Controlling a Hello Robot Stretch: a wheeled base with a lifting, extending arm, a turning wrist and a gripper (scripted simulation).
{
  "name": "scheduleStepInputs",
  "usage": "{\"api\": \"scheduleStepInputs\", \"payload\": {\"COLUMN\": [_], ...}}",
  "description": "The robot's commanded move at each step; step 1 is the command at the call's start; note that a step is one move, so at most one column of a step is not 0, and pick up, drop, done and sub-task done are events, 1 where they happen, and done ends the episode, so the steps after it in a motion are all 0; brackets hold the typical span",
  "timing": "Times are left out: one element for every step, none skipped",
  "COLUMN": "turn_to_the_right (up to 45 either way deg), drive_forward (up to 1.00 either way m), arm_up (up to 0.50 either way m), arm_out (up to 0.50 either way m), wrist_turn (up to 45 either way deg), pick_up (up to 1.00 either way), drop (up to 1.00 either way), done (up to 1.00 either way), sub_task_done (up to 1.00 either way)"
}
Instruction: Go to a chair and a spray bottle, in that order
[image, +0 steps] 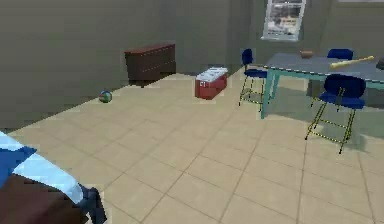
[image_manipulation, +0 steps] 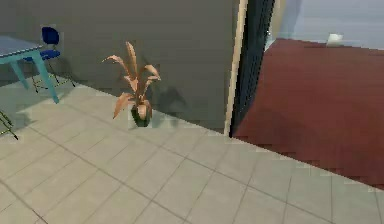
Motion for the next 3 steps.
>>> {"api": "scheduleStepInputs", "payload": {"turn_to_the_right": [33.0,0.0,3.0], "drive_forward": [0.0,1.0,0.0], "arm_up": [0.0,0.0,0.0], "arm_out": [0.0,0.0,0.0], "wrist_turn": [0.0,0.0,0.0], "pick_up": [0.0,0.0,0.0], "drop": [0.0,0.0,0.0], "done": [0.0,0.0,0.0], "sub_task_done": [0.0,0.0,0.0]}}
